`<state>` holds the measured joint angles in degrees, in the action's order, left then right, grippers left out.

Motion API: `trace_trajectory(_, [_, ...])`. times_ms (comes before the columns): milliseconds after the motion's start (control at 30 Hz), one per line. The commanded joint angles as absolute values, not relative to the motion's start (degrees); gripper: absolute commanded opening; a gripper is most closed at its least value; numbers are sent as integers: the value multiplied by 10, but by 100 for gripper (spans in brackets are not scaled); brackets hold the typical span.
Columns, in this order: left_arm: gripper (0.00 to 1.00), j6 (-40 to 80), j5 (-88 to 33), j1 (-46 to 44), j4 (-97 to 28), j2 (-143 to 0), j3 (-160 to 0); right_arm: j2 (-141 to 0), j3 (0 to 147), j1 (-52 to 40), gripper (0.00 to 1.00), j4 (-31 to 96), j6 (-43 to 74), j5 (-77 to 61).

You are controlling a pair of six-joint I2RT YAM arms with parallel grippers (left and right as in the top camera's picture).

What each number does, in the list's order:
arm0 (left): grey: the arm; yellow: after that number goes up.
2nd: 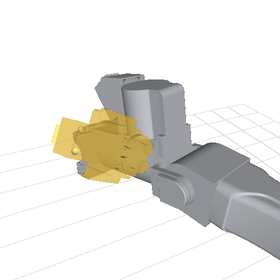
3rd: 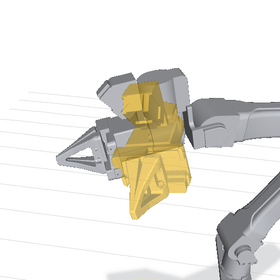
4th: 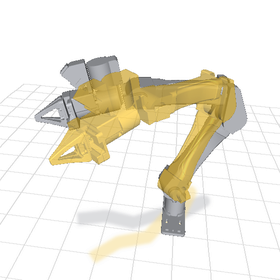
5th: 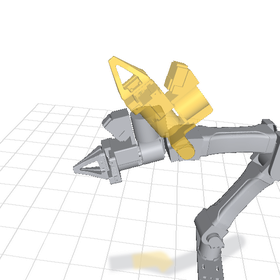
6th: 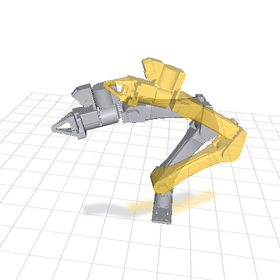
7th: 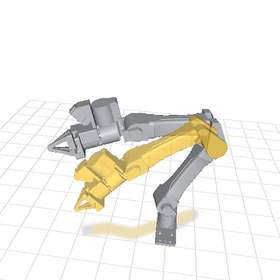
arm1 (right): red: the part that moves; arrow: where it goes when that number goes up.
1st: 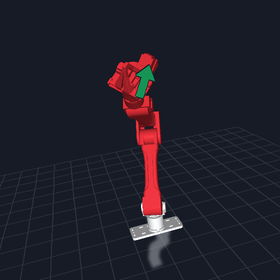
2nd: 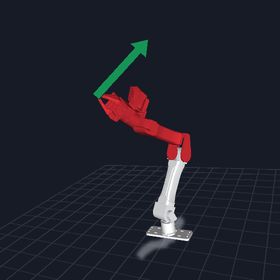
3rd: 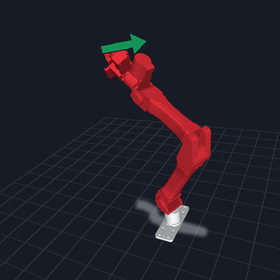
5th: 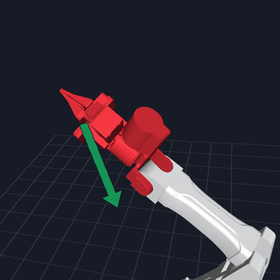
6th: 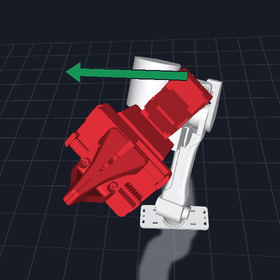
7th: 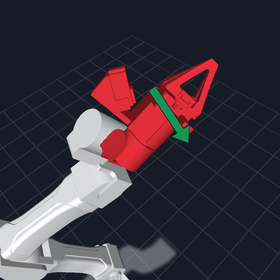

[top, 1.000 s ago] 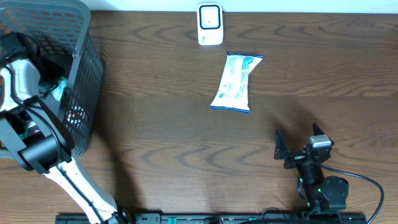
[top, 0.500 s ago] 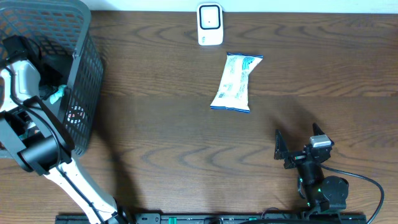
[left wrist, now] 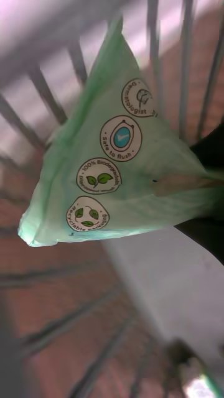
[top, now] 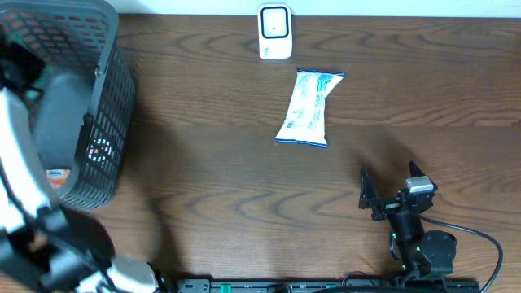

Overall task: Scan the item barcode
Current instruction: 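Grasp the small green packet with the left gripper and lift, then carry the green packet to the scanner and set it down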

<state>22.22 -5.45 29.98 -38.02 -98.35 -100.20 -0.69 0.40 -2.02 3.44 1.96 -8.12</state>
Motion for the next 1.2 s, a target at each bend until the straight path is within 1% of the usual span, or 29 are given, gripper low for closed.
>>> trace_trajectory(0, [14,233,-115,299,-365,-925,-1010,-3,3,-23,99,37,23,-85])
trace_trajectory(100, [14,299,-115,291,-352,-880,-1010,-3,3,-23,100,37,23,-85])
trace_trajectory(133, [17,320,-116,286,-351,-869,-1010,-3,3,-23,99,37,23,-85])
trace_trajectory(167, [24,339,-116,280,-350,-860,-1010,-3,3,-23,99,37,23,-85])
trace_trajectory(267, [25,373,-119,245,-350,-844,-1010,-3,3,-23,99,37,23,-85])
trace_trajectory(467, [25,372,-142,133,-350,-860,-1009,-3,3,-23,99,37,23,-85])
trace_trajectory(667, [25,371,-142,-1,-350,-915,-1009,-3,3,-23,99,37,23,-85])
trace_trajectory(767, [25,338,-141,-54,-351,-951,-1009,-3,3,-23,99,37,23,-85])
trace_trajectory(967, [25,260,-141,-132,-359,-1041,-1009,-3,3,-23,99,37,23,-85])
trace_trajectory(1167, [25,253,-139,-177,-359,-1130,-1009,-3,3,-23,99,37,23,-85])
